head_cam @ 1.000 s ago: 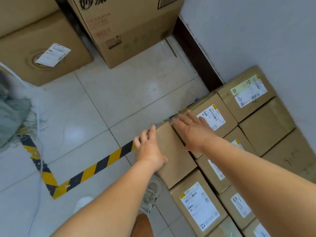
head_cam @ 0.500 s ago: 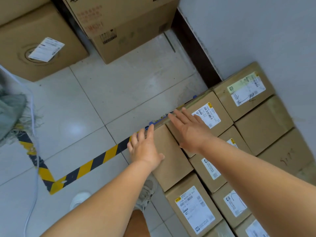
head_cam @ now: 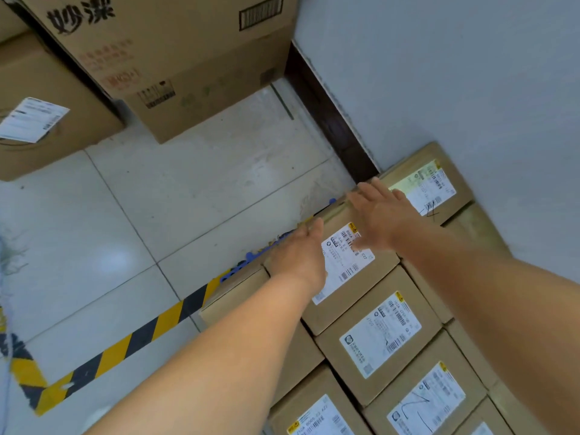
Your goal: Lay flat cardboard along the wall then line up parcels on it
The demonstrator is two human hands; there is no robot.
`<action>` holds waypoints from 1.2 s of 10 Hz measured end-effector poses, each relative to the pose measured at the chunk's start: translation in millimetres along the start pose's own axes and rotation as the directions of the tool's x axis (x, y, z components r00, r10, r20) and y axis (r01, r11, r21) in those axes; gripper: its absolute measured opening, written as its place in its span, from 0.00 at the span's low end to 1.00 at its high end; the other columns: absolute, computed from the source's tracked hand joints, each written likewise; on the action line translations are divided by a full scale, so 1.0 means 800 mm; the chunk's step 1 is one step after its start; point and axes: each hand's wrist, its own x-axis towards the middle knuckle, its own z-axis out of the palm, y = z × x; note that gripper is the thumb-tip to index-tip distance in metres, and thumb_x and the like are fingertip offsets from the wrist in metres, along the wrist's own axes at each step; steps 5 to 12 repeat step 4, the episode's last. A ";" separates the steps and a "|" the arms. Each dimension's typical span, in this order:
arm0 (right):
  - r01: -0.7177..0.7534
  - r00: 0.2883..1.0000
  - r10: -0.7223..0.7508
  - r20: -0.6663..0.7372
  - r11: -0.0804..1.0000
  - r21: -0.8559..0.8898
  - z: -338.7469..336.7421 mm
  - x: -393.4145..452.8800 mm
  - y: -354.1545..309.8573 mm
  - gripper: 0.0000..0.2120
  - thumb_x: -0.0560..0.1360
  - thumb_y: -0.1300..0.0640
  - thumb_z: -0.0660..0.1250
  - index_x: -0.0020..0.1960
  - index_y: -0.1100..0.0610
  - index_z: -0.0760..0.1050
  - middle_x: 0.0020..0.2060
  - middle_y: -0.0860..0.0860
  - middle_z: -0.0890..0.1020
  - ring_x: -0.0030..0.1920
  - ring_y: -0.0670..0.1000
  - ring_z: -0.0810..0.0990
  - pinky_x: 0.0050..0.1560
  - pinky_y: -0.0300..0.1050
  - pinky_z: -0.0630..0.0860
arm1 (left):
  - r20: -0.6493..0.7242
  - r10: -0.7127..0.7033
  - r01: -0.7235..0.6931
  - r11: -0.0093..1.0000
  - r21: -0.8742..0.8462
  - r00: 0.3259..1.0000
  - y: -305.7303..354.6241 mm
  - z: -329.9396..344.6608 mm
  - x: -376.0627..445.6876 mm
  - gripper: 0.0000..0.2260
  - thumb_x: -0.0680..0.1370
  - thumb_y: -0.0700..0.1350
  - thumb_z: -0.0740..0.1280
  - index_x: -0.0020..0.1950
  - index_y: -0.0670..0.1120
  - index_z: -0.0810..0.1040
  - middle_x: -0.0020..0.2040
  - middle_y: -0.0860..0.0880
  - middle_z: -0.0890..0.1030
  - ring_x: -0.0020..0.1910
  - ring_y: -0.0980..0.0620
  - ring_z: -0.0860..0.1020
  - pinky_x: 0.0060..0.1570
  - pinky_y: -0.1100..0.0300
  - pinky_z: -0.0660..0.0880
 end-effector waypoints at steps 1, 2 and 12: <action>0.028 1.000 -0.028 -0.011 0.997 0.077 0.007 -0.002 0.005 0.48 0.72 0.45 0.71 0.79 0.54 0.44 0.78 0.51 0.45 0.77 0.53 0.38 0.75 0.53 0.47 | -0.014 -0.027 0.028 0.999 0.043 1.000 0.001 -0.001 0.009 0.40 0.75 0.39 0.68 0.78 0.52 0.46 0.72 0.47 0.63 0.66 0.46 0.70 0.61 0.52 0.72; 0.014 1.000 -0.016 0.017 0.996 0.083 0.009 -0.002 0.004 0.50 0.73 0.47 0.71 0.79 0.56 0.39 0.78 0.52 0.41 0.77 0.54 0.36 0.75 0.53 0.47 | 0.040 -0.056 0.055 0.998 0.041 0.998 0.003 -0.004 0.005 0.40 0.76 0.43 0.68 0.78 0.53 0.44 0.72 0.46 0.63 0.67 0.46 0.69 0.62 0.50 0.71; -0.044 0.995 0.067 -0.074 0.959 0.280 0.010 -0.047 0.000 0.50 0.75 0.48 0.69 0.78 0.55 0.34 0.77 0.51 0.37 0.77 0.52 0.38 0.75 0.51 0.45 | -0.081 -0.030 0.024 0.997 -0.076 0.996 0.014 -0.053 -0.028 0.39 0.77 0.53 0.65 0.79 0.51 0.43 0.75 0.48 0.60 0.73 0.48 0.61 0.68 0.52 0.63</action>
